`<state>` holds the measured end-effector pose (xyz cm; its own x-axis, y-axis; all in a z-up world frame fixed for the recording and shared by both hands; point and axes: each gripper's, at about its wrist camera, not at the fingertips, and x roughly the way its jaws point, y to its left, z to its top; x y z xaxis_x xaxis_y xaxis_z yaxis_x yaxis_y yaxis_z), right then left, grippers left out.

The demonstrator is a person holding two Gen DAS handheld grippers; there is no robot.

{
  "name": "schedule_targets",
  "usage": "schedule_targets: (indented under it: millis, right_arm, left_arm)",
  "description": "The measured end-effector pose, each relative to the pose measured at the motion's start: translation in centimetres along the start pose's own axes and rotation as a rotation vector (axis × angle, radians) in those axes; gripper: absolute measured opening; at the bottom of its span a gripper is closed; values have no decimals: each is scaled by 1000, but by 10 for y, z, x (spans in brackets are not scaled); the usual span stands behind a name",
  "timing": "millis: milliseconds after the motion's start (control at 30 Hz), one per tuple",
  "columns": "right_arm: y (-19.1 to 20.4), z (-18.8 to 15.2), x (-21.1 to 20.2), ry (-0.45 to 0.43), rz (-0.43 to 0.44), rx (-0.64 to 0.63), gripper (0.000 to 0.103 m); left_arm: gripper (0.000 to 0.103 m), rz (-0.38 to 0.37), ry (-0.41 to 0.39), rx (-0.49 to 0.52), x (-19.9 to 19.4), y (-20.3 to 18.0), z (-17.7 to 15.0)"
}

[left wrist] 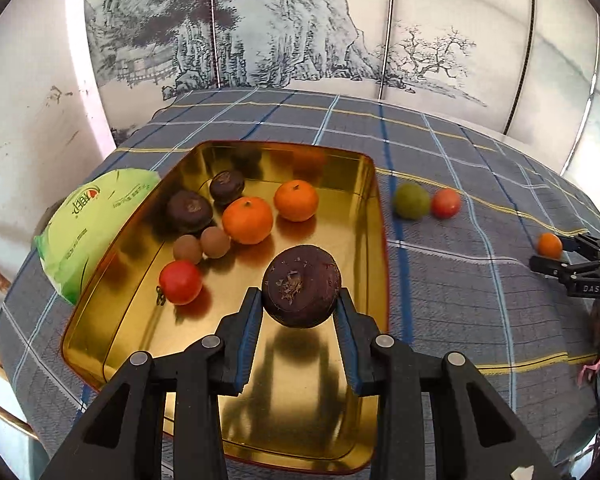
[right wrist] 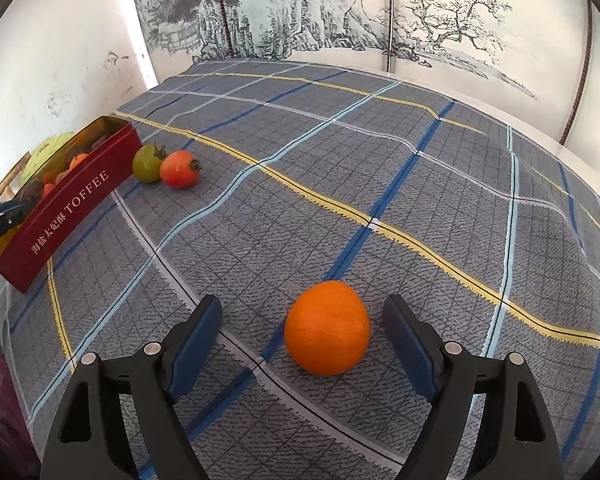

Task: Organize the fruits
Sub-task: 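Carry the dark brown fruit over the tin and open the left gripper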

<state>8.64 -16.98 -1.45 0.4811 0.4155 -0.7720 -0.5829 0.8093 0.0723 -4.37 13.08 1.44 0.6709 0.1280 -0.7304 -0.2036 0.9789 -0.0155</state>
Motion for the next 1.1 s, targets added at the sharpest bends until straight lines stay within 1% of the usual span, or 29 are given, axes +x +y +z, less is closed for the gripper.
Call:
schedule_targets:
  millis: [233,400,567,667,833,867,967,1100]
  right_arm:
    - [0,0,0,-3,7,5,85]
    - [-2,0,0,-6,14,12,85]
    - [0,-3,-2,3,-2,-2,85]
    - [-5,-6,-7,0,25,31,85]
    - [-15,-13,-15,-9,63,89,85]
    - [-16,-13,-16,-9,67,92,85]
    - [-16,-14,-17,-8,56,85,85]
    - [-17,-13,-16,-10,47,86,84]
  left_arm:
    - [32,37,6,8,5,4,-3]
    - [32,48,15,9,8,6,-4]
    - [32,60,17,8,8,8,-5]
    - [33,67,17,-3,9,10,-4]
    - [36,89,-3,-7,4,10,-3]
    - [39,93,-6,-7,2,10,-3]
    - [46,96,-11,-16,-1,10,-4]
    - [47,88,-13,-22,-5,8,-4]
